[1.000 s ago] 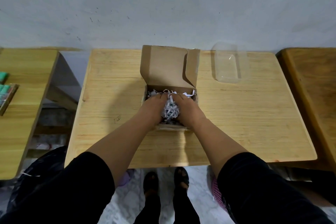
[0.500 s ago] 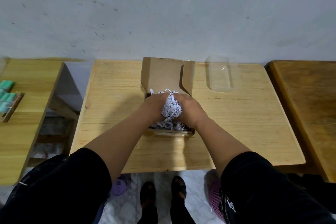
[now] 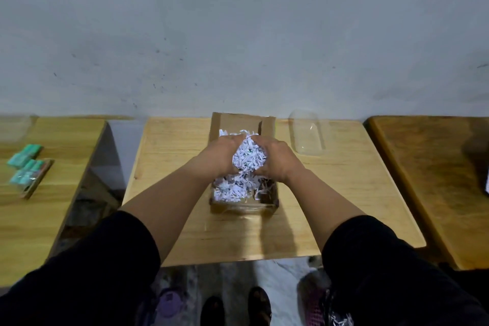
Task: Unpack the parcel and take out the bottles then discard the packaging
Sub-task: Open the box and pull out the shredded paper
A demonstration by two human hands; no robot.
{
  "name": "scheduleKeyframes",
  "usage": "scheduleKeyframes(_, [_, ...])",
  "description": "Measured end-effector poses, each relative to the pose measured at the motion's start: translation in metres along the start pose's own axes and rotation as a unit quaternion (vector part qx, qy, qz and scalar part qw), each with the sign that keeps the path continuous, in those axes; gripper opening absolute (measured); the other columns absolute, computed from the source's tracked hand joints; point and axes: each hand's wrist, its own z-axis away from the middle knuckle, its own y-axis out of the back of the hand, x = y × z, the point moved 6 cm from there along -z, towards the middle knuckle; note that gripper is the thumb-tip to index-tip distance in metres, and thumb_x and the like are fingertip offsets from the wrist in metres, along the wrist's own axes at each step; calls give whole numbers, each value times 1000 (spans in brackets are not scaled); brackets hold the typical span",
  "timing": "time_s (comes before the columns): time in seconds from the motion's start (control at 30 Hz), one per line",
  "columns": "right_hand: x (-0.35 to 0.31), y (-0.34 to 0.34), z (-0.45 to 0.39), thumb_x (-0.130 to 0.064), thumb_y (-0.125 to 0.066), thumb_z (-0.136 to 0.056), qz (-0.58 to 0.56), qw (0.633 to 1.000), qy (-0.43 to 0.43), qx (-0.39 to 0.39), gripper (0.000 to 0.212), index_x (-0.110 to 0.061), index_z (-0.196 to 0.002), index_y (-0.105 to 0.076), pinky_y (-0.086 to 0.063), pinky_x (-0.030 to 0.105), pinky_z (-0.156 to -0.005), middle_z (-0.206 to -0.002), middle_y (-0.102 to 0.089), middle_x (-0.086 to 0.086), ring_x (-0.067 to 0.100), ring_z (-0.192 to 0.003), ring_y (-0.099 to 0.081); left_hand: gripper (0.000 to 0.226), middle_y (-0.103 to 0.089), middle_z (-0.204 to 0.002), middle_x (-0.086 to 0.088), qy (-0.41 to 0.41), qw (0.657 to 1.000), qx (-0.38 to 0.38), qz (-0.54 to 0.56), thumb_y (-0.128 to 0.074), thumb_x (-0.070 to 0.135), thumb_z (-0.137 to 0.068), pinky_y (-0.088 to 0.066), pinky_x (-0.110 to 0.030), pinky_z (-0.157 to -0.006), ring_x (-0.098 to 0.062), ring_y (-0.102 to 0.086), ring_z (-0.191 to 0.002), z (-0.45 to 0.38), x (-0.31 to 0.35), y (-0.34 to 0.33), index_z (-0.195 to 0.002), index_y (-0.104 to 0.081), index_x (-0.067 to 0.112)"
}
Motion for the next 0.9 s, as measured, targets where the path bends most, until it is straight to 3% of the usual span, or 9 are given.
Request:
scheduleKeyframes(0.23, [-25,41,12,-24,-83,-60,-2,999,17,46,74,-28,-127,-53,-46,30,-95,-124,-63,2,24,-113,-58,86,-53,-135,-7,-35,998,43,-40,-79,23,-67,-42,-38,-102,-26,-49,-122,7,17,38,-140,-34,22])
scheduleKeyframes(0.57, [-54,92,24,-25,-84,-62,18,995,35,86,74,-21,-128,-52,-42,29,-98,-127,-61,5,24,-117,-56,80,-58,-127,-11,-67,993,90,-46,-78,18,-67,-43,-34,-96,-30,-52,-117,21,41,90,-137,-41,20])
scheduleKeyframes(0.9, [-42,171,35,-25,-84,-60,65,988,31,134,74,-22,-127,-53,-39,21,-84,-123,-64,3,24,-113,-57,68,-64,-117,-7,-109,984,138,-27,-78,22,-65,-44,-31,-92,-29,-55,-112,3,101,138,-128,-50,22])
